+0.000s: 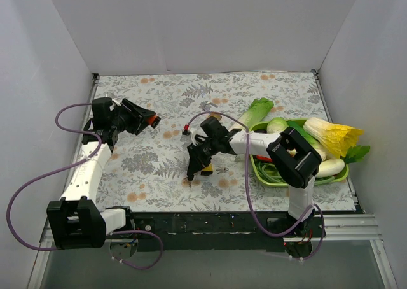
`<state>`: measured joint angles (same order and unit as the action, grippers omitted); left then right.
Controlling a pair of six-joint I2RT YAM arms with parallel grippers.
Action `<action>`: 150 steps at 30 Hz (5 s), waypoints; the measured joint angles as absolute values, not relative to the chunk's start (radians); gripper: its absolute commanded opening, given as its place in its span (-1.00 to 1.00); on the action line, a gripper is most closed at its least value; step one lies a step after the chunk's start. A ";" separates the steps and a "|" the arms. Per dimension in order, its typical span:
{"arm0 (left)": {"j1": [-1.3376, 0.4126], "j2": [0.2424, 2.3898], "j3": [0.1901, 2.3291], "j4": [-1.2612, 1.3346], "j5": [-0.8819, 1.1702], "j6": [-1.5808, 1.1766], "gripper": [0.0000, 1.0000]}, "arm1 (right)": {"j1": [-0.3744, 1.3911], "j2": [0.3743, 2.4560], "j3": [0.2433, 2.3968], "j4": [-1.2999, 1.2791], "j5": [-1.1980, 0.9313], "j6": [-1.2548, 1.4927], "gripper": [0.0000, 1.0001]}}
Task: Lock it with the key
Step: Place the key at the center of the board, then place the lock at the center of the board, then pick up the lock from the center of the board.
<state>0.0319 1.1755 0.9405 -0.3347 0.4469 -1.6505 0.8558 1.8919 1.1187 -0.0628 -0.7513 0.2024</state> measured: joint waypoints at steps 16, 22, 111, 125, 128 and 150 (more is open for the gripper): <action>0.031 1.274 0.926 -0.588 0.501 -1.323 -1.00 | 0.815 2.018 1.268 -0.122 -0.700 0.103 -0.97; -0.004 1.263 0.878 -0.645 0.477 -1.243 -1.00 | 0.815 2.035 1.295 -0.159 -0.676 0.082 -0.46; -0.113 1.447 1.155 -0.547 0.386 -1.209 0.67 | 0.739 1.913 1.319 -0.435 -0.306 -0.205 0.35; -0.094 1.447 1.154 -0.543 0.457 -1.193 0.65 | 0.707 1.924 1.418 -0.496 -0.455 -0.816 0.23; -0.088 1.447 1.154 -0.544 0.466 -1.190 0.65 | 0.680 1.938 1.464 -0.518 -0.500 -0.961 0.21; -0.049 1.447 1.138 -0.538 0.514 -1.183 0.66 | 0.695 2.082 1.594 -0.796 -0.550 -1.439 0.17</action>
<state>-0.0486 1.4471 1.1381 -0.5385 0.5144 -1.1831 0.6952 2.0823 1.5944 -0.7963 -0.5495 -1.4395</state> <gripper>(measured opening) 0.829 0.590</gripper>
